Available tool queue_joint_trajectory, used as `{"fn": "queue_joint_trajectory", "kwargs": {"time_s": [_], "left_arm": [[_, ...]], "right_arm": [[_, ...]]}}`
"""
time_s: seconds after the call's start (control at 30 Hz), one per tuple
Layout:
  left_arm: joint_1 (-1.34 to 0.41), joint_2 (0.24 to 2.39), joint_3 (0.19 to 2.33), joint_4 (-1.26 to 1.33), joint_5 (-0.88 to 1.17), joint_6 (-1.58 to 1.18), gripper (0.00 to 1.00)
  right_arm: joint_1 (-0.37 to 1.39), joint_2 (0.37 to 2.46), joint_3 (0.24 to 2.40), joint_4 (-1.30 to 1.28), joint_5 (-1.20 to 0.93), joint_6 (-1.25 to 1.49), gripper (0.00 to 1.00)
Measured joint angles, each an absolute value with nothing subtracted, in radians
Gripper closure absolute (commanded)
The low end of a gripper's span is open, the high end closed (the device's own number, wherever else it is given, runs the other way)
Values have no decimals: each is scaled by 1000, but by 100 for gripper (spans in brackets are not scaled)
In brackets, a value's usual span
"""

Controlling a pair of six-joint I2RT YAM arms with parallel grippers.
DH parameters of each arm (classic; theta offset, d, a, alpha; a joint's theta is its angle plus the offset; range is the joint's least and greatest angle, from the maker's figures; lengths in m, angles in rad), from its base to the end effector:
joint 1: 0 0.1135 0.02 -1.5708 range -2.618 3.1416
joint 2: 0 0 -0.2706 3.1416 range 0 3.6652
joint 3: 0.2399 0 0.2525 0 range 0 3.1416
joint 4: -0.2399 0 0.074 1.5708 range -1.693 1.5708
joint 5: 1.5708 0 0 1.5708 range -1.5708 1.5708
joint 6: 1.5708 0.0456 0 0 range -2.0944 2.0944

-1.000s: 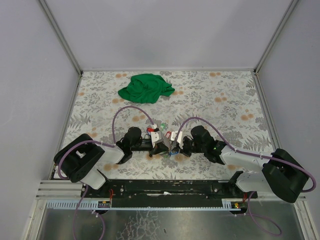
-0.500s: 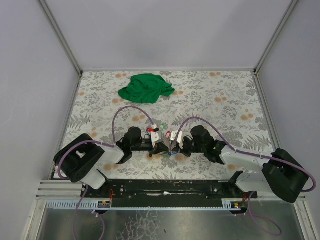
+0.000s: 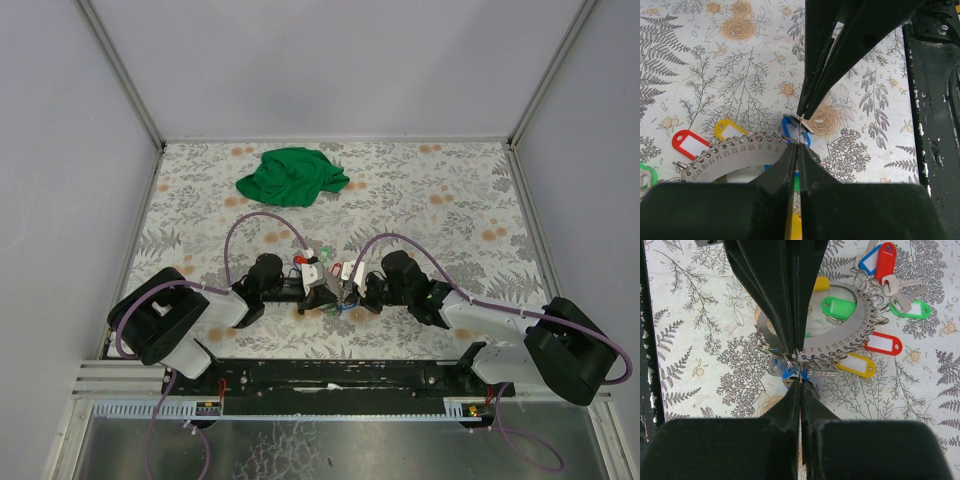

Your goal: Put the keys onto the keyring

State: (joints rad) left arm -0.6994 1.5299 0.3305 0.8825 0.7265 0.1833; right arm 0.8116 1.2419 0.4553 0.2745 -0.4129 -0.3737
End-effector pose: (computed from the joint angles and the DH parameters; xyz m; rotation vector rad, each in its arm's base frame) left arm 0.1768 -0.1883 0.1434 1.2617 1.4677 -1.0308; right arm 0.1583 0.1934 0.1816 -1.3827 1.5940 0.6943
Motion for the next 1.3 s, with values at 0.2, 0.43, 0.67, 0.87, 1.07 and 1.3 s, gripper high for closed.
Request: {"fn": "queue_joint_trajectory", "kwargs": {"time_s": [0.2,0.43,0.67,0.87,1.07,1.3], "left_arm": [[-699,1530,331,882,756,184,100],[-700,1538,335,881,806,185,100],[-701,1545,348,872,852,189,100],[-701,1547,353,857,877,196,100],[-701,1552,367,828,903,204,100],[-701,1553,381,786,930,221,100]], "right_arm": [[812,1242,455,275,-413,-373,100],[816,1247,455,274,-414,-376,100],[816,1248,455,271,-438,-398,100],[816,1248,455,263,-463,-421,100],[816,1248,459,246,-486,-457,100],[799,1274,520,145,-555,-515,100]]}}
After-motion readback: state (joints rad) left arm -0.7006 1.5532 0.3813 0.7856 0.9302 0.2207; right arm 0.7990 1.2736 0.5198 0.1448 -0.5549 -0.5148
